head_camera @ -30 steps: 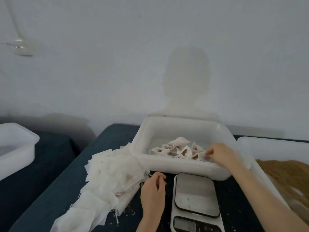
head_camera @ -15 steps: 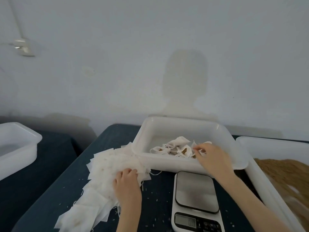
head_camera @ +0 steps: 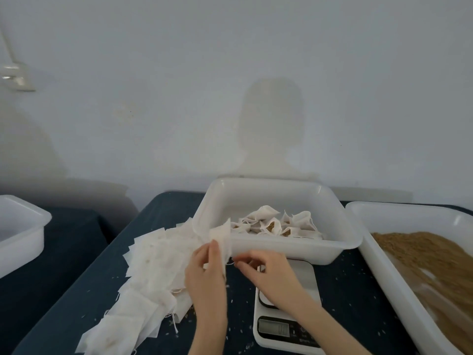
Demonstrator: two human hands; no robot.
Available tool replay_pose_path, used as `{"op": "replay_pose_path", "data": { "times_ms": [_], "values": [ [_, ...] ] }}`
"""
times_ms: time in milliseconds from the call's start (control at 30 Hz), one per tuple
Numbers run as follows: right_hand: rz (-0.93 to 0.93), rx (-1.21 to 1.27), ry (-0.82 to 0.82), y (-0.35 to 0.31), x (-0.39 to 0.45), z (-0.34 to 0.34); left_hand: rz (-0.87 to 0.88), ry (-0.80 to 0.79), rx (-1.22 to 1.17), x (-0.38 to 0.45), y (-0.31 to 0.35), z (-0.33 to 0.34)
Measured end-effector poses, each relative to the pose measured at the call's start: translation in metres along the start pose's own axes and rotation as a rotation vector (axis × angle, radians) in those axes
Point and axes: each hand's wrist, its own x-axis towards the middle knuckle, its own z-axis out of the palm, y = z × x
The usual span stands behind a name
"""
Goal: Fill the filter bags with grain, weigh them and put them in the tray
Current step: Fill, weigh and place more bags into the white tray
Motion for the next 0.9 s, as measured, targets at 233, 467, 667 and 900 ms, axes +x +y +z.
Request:
{"op": "replay_pose_path", "data": {
  "times_ms": [233, 467, 667, 900],
  "values": [
    [0.031, 0.270, 0.125, 0.001, -0.007, -0.011, -0.244, -0.199, -0.229, -0.027, 0.006, 0.032],
    [0.110, 0.236, 0.224, 0.020, -0.015, -0.034, -0.193, -0.384, -0.136, -0.040, -0.002, 0.053],
    [0.208, 0.282, 0.269, 0.035, -0.016, -0.060, 0.058, -0.600, 0.155, -0.036, -0.005, 0.060],
    [0.240, 0.334, 0.247, 0.034, -0.017, -0.079, 0.537, -0.933, 0.451, -0.017, -0.005, 0.058]
  ]
}}
